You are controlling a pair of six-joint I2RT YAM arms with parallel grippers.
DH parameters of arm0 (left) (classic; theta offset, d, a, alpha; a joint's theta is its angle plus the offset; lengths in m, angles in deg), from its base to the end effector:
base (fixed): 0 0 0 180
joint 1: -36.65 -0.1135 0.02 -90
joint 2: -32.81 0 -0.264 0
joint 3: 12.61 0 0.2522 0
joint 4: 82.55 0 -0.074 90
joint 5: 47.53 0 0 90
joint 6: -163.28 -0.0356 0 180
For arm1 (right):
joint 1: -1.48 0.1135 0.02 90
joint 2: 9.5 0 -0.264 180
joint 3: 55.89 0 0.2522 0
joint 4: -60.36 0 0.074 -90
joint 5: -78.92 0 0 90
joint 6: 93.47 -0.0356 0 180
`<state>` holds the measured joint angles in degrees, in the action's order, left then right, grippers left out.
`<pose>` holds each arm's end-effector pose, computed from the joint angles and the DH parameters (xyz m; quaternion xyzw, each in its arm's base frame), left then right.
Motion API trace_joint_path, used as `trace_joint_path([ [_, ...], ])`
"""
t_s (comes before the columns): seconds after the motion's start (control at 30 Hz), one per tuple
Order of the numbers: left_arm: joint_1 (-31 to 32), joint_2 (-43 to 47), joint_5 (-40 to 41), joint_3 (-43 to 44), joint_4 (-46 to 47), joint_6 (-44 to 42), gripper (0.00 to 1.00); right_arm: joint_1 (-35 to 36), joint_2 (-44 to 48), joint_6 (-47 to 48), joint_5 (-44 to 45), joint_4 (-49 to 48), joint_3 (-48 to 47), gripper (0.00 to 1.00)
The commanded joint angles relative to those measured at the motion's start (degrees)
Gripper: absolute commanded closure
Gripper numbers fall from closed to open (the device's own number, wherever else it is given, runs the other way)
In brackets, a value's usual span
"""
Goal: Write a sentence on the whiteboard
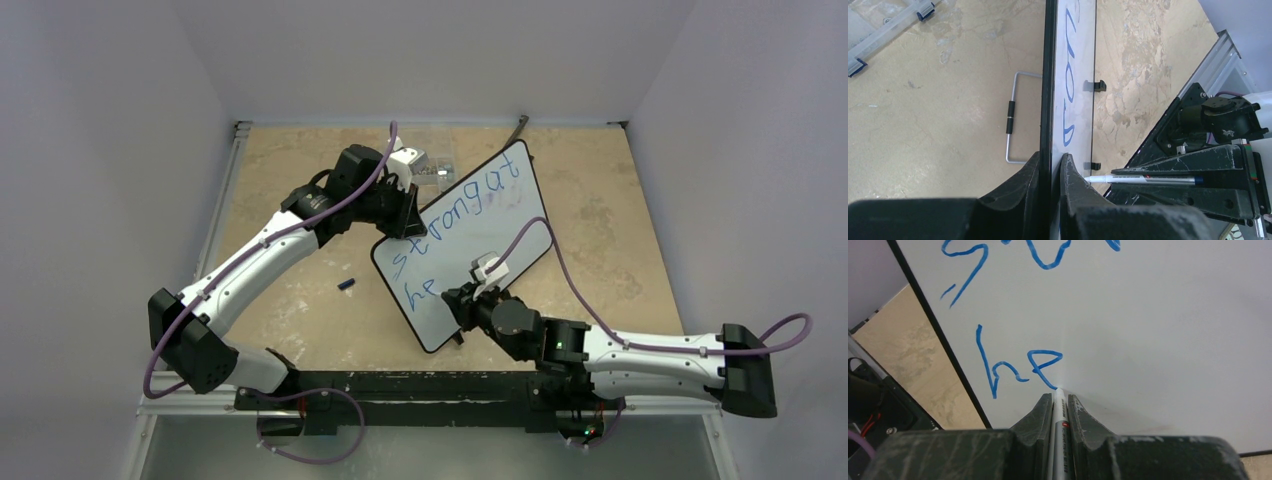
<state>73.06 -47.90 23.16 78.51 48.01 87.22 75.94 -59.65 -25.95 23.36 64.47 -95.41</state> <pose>0.2417 -0.1929 0.3519 0.2442 0.8588 -0.3175 0.3195 0.0726 0.1860 0.2434 -0.1690 0.7592 0.2811 0.5622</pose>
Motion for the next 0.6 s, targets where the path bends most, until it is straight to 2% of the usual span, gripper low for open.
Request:
trace_joint_path([
  [0.0, -0.80, -0.59, 15.27, -1.25, -6.44, -7.51, 1.00, -0.32, -0.02, -2.23, 7.21, 5.20, -1.40, 1.00],
  [0.23, -0.77, -0.44, 15.18, -1.33, -6.45, -7.56, 1.00, -0.37, 0.98, 1.16, 9.32, 4.99, -5.79, 1.00],
  [0.57, -0.78, -0.31, 15.00, -1.34, -6.51, -7.61, 1.00, -0.36, 1.94, 6.29, 12.47, -0.73, -7.11, 1.00],
])
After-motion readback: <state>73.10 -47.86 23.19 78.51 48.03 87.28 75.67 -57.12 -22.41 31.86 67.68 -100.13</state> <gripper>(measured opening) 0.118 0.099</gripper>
